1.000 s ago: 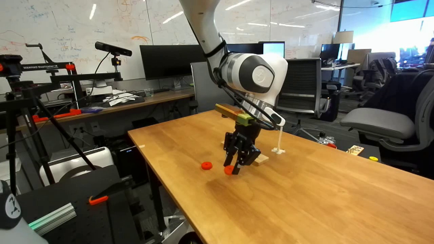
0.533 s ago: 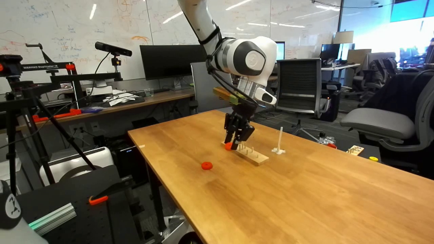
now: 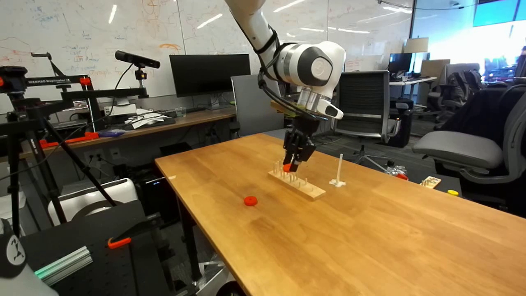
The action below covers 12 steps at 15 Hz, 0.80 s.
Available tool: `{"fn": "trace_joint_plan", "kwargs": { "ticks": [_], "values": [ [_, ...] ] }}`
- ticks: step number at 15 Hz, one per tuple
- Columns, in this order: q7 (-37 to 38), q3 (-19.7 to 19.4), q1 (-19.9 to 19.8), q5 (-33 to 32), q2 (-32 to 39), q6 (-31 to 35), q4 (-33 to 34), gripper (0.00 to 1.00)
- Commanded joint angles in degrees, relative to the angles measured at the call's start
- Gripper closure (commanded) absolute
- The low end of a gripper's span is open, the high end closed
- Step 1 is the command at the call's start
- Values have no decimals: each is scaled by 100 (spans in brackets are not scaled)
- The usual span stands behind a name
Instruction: Pick up the orange ring on the right and place it on the wooden stand
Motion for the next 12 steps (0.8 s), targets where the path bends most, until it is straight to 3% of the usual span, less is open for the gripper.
{"fn": "trace_joint_plan", "kwargs": {
  "ticks": [1, 12],
  "values": [
    [272, -134, 71, 136, 598, -598, 933, 83],
    [464, -214, -21, 155, 1402, -1282, 2176, 83]
  ]
}}
